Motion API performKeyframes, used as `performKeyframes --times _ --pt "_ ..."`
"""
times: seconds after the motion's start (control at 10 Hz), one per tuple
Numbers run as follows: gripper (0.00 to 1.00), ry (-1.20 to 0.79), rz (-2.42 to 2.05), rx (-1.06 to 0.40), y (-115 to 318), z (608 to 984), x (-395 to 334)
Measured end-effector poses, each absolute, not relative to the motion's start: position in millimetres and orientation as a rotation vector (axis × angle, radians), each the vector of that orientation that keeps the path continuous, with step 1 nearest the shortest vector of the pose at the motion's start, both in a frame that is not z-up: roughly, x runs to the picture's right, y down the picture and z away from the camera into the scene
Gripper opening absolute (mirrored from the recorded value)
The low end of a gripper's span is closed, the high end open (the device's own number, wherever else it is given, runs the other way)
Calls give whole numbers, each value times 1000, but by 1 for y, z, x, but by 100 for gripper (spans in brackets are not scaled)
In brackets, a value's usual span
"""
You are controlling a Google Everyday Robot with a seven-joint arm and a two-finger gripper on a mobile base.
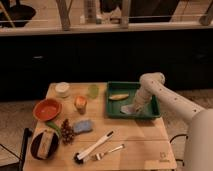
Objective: Place towel in table surface
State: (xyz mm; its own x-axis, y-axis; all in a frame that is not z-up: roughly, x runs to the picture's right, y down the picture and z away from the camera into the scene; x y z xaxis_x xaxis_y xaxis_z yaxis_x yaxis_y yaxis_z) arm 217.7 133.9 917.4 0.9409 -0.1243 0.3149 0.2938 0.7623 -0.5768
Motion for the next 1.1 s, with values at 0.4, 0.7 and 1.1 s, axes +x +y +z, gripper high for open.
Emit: performKeyframes --times 0.4,0.7,1.1 --pt "16 -257 -232 -649 129 907 226" --pt "47 -264 -239 -626 120 901 223" --pt "80 -272 -247 -620 117 901 221"
